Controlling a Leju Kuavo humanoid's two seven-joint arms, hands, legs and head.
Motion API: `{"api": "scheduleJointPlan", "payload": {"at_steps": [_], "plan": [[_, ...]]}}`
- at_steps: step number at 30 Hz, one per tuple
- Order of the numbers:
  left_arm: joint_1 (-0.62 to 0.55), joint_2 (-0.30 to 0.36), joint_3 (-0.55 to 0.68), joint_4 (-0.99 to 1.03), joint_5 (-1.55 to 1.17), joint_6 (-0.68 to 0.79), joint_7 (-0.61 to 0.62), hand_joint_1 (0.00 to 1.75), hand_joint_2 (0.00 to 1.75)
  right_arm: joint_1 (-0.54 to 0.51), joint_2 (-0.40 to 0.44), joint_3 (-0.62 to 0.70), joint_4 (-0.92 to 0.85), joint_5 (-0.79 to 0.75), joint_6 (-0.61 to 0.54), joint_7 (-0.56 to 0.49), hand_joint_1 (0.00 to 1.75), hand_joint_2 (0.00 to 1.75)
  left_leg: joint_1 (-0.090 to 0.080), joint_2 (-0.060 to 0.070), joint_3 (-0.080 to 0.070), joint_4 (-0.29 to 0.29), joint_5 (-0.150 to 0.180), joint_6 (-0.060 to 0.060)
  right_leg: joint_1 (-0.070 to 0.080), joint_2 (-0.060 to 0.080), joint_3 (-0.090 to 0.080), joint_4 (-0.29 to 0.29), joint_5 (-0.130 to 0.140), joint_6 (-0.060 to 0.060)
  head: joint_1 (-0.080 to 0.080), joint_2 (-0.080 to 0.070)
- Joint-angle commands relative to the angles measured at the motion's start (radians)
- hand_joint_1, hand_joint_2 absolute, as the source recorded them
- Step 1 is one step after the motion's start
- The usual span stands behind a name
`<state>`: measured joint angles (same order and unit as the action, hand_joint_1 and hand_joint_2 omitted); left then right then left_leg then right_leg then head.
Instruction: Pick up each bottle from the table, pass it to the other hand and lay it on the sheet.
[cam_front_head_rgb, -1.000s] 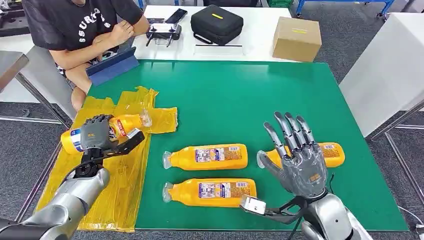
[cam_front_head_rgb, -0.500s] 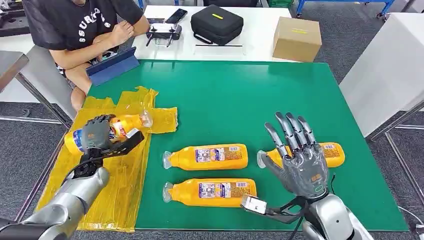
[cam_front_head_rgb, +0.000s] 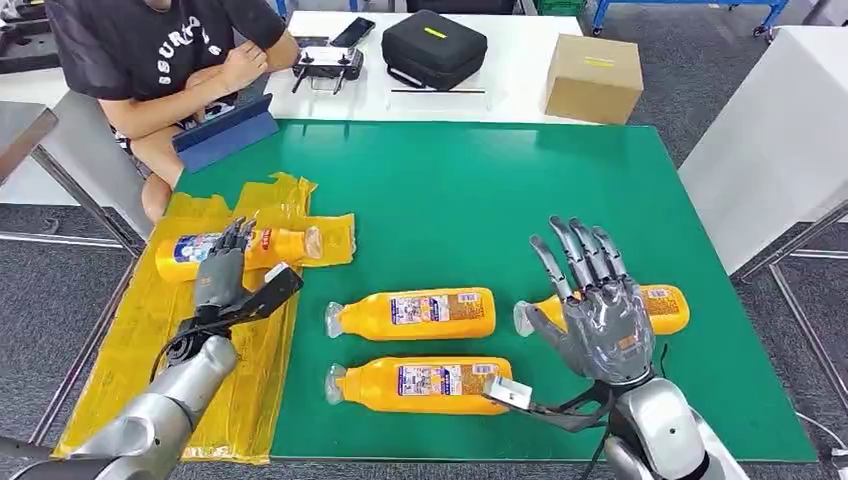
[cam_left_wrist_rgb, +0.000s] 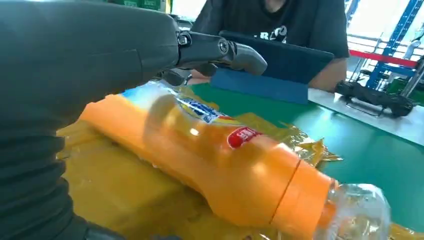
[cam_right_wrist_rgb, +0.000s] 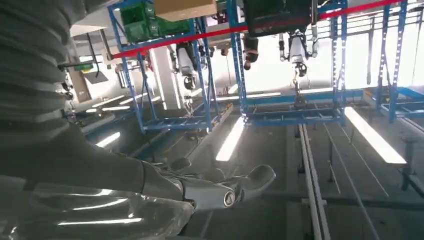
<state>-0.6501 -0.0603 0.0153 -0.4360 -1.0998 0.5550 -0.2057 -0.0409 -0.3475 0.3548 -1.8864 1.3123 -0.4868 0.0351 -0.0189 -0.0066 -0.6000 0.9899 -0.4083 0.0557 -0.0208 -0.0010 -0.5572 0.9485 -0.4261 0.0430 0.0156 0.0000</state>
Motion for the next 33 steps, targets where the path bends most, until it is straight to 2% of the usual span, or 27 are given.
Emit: {"api": "scheduleJointPlan", "payload": {"at_steps": [1,7,10,12,13,16,19,24,28,29,33], "plan": [[-0.021,-0.003,0.024,0.012,0.002,-0.008,0.013,0.00,1.75,-0.012,0.049,-0.023,0.049,0.007,0.012,-0.008,0.00,1.75,0.001,0.000,0.003,0.000,-0.001,-0.004,0.001,0.000,0.003,-0.001,-0.001,-0.002,0.000,0.000],[-0.018,-0.006,0.020,0.006,0.010,-0.006,0.010,0.00,1.75,-0.020,0.044,-0.034,0.048,0.011,0.028,-0.006,0.00,1.75,0.002,0.001,0.004,0.000,-0.002,-0.005,0.002,0.001,0.004,0.000,-0.001,-0.003,0.000,0.000],[-0.002,-0.023,0.032,-0.047,0.074,-0.063,-0.043,0.00,1.75,-0.013,0.033,-0.068,0.040,0.038,0.089,0.019,0.00,1.75,0.001,0.001,0.003,0.000,-0.001,-0.004,0.001,0.001,0.003,0.000,-0.001,-0.002,0.000,0.000],[0.044,-0.051,0.052,-0.186,0.202,-0.171,-0.137,0.00,1.75,-0.013,0.004,-0.113,0.050,0.054,0.165,0.048,0.00,1.75,0.001,0.000,0.002,0.000,-0.001,-0.003,0.001,0.000,0.002,0.000,-0.001,-0.002,0.000,0.000],[0.099,-0.060,0.041,-0.338,0.292,-0.276,-0.149,0.00,1.75,-0.006,-0.030,-0.154,0.062,0.029,0.199,0.047,0.00,1.75,0.001,-0.001,0.003,0.001,-0.002,-0.004,0.001,-0.001,0.003,0.000,-0.002,-0.002,0.000,0.000],[0.199,-0.047,-0.011,-0.593,0.397,-0.376,-0.116,0.00,1.75,0.029,-0.051,-0.237,0.080,0.024,0.251,0.026,0.00,1.75,0.001,-0.002,0.003,0.002,-0.003,-0.005,0.001,-0.002,0.005,0.000,-0.003,-0.003,0.000,0.000],[0.244,-0.023,-0.044,-0.706,0.436,-0.404,-0.071,0.00,1.75,0.056,-0.055,-0.282,0.085,0.015,0.248,0.000,0.00,1.75,0.000,0.000,0.002,0.001,-0.002,-0.003,0.000,0.000,0.003,-0.001,-0.001,-0.002,0.000,0.000],[0.379,0.016,-0.057,-0.970,0.619,-0.446,-0.104,0.00,1.75,0.120,-0.124,-0.370,0.105,-0.017,0.360,-0.018,0.00,1.75,-0.001,0.001,0.002,0.000,-0.003,-0.003,0.000,0.001,0.002,-0.001,-0.001,-0.002,0.000,0.000],[0.423,0.028,-0.060,-1.035,0.695,-0.473,-0.121,0.00,1.75,0.153,-0.145,-0.417,0.112,-0.075,0.408,-0.059,0.00,1.75,-0.001,0.000,0.005,0.000,-0.004,-0.004,0.000,0.001,0.005,-0.001,-0.003,-0.003,0.000,0.000],[0.421,0.030,-0.062,-1.036,0.707,-0.479,-0.123,0.00,1.75,0.148,-0.154,-0.428,0.133,-0.088,0.421,-0.069,0.00,1.75,-0.001,0.000,0.001,0.000,-0.002,-0.002,-0.001,0.000,0.001,-0.001,-0.001,-0.001,0.000,0.000],[0.416,0.035,-0.067,-1.026,0.730,-0.487,-0.128,0.00,1.75,0.106,-0.183,-0.414,0.198,-0.124,0.464,-0.121,0.00,1.75,0.000,0.000,0.005,0.001,-0.004,-0.006,0.000,0.000,0.005,-0.001,-0.002,-0.003,0.000,0.000]]}}
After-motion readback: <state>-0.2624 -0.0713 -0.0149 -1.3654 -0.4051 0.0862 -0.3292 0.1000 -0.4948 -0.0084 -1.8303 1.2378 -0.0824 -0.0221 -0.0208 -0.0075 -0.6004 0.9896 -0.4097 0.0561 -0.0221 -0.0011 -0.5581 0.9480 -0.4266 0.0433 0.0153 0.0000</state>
